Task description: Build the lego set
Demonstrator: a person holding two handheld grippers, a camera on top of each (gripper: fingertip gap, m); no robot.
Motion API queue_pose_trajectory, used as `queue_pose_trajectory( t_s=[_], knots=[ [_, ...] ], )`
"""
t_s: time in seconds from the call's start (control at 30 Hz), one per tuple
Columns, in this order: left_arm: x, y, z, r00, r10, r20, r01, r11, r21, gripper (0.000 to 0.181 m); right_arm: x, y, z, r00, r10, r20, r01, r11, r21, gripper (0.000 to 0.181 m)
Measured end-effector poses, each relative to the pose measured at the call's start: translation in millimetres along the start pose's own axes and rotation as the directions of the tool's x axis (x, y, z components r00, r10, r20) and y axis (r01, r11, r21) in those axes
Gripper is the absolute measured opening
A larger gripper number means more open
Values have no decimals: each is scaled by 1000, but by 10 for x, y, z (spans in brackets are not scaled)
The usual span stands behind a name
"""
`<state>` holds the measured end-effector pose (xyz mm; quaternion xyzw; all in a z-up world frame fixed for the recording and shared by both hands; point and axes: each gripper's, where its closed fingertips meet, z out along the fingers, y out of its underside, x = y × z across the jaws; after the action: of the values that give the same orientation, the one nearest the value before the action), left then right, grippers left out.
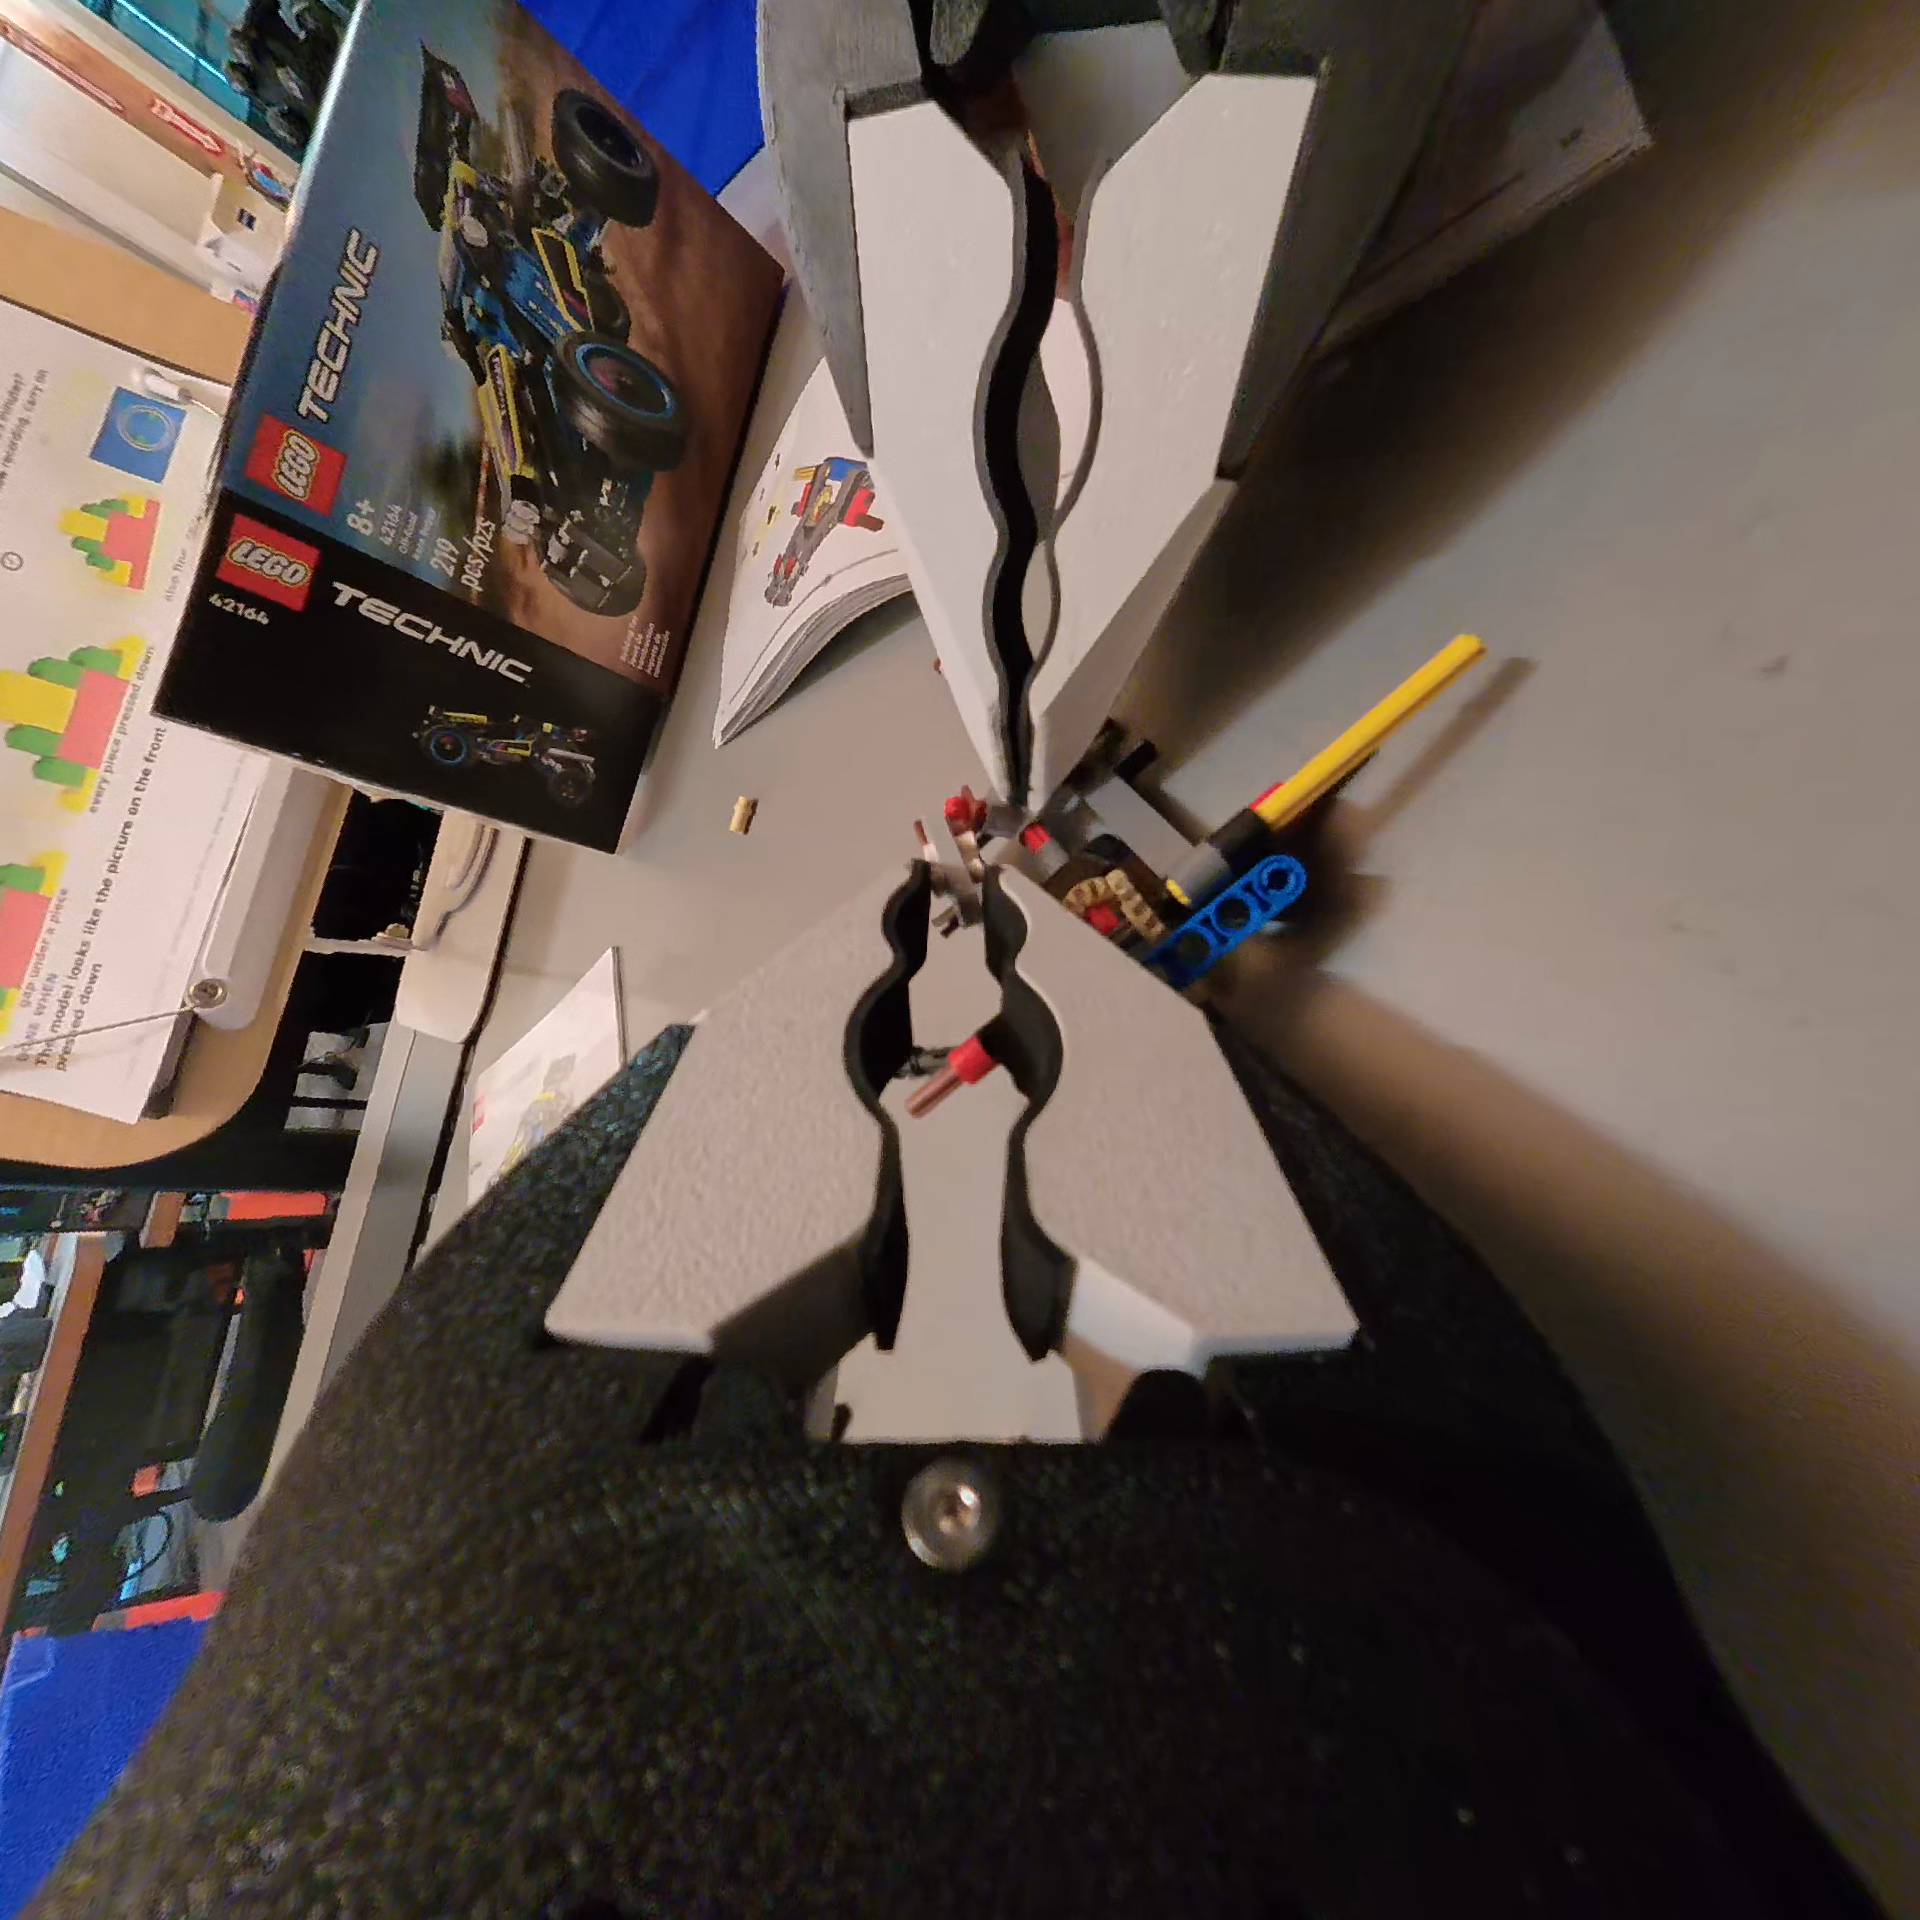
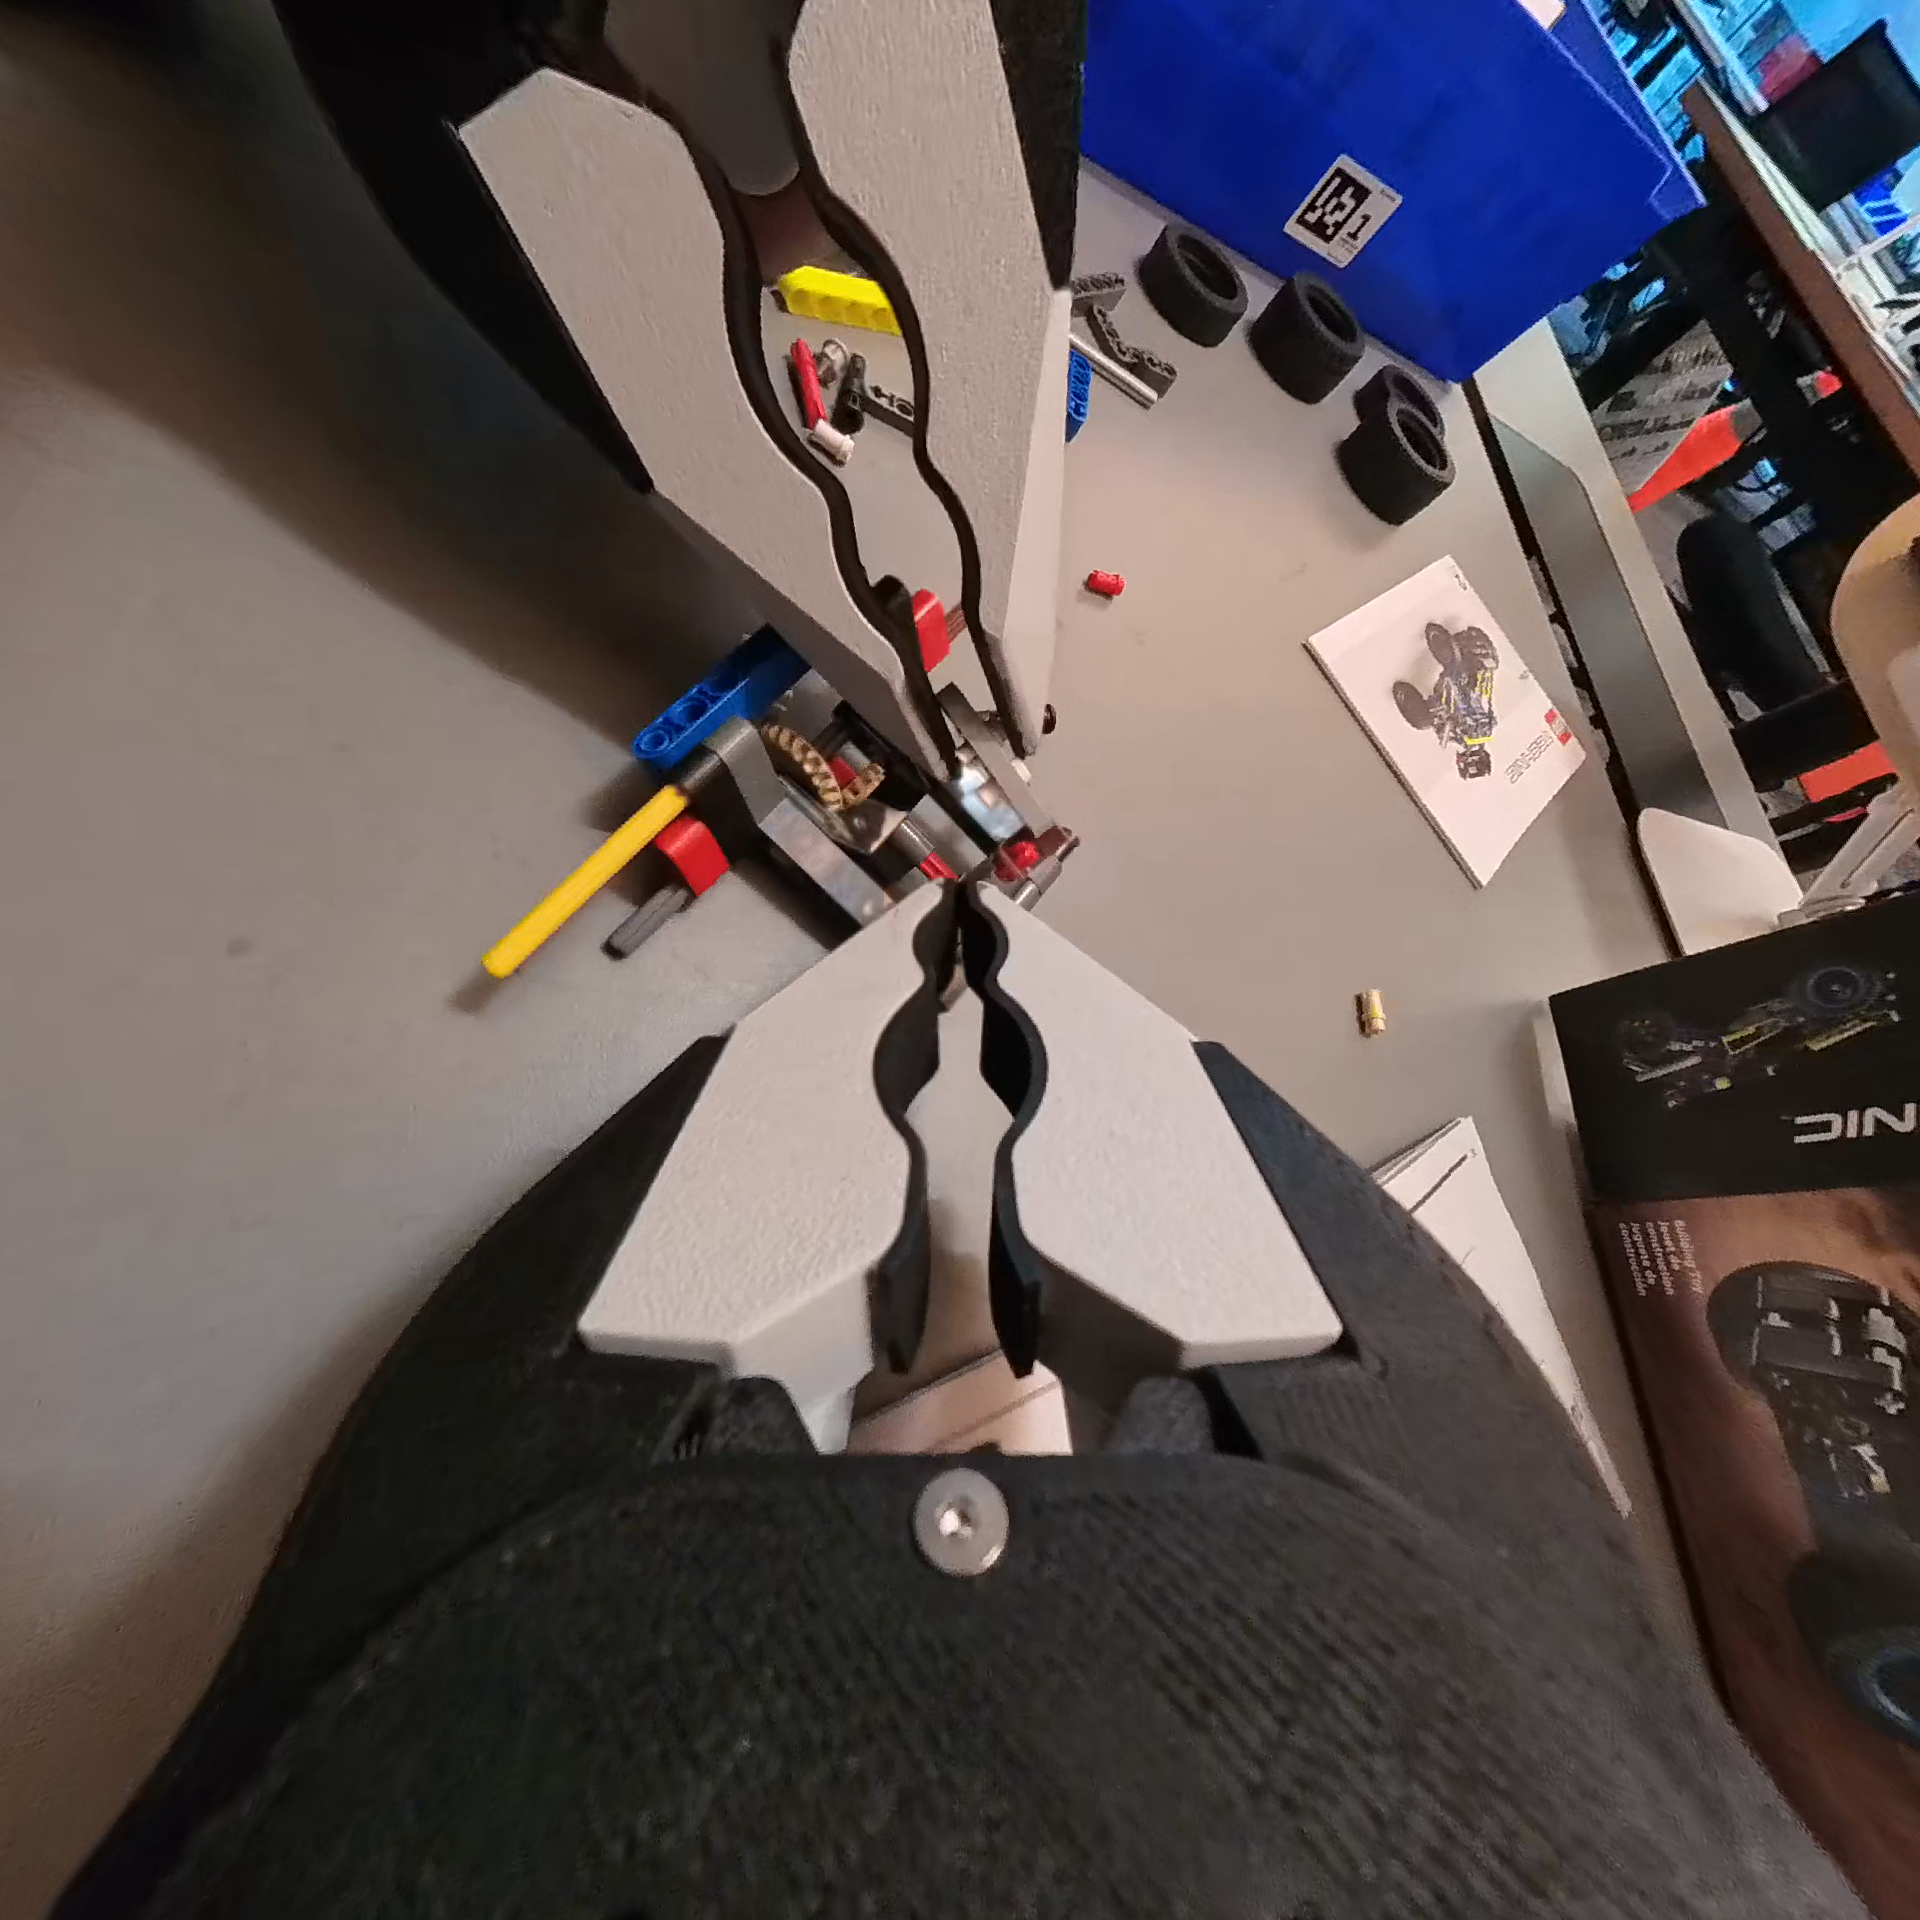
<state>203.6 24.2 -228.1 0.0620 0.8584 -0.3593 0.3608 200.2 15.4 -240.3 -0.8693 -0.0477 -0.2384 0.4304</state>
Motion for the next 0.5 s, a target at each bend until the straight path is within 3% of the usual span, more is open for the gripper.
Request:
queue_pose_trajectory(
  t_s=[0.2, 0.33, 0.5],
  knots=[
    [-34, -53, 4, 995, 98, 17, -98, 995, -2, 8, 7, 13, 21, 998, -46, -37, 45, 999, -15, 0],
    [-153, -36, 9, 976, 217, 20, -215, 974, -69, 8, 21, 33, 39, 997, -51, -51, 49, 998, -33, 0],
    [-163, -83, 62, 968, 237, -87, -243, 967, -75, 8, 17, 29, 37, 995, -72, -65, 70, 997, -32, 0]
  ],
)
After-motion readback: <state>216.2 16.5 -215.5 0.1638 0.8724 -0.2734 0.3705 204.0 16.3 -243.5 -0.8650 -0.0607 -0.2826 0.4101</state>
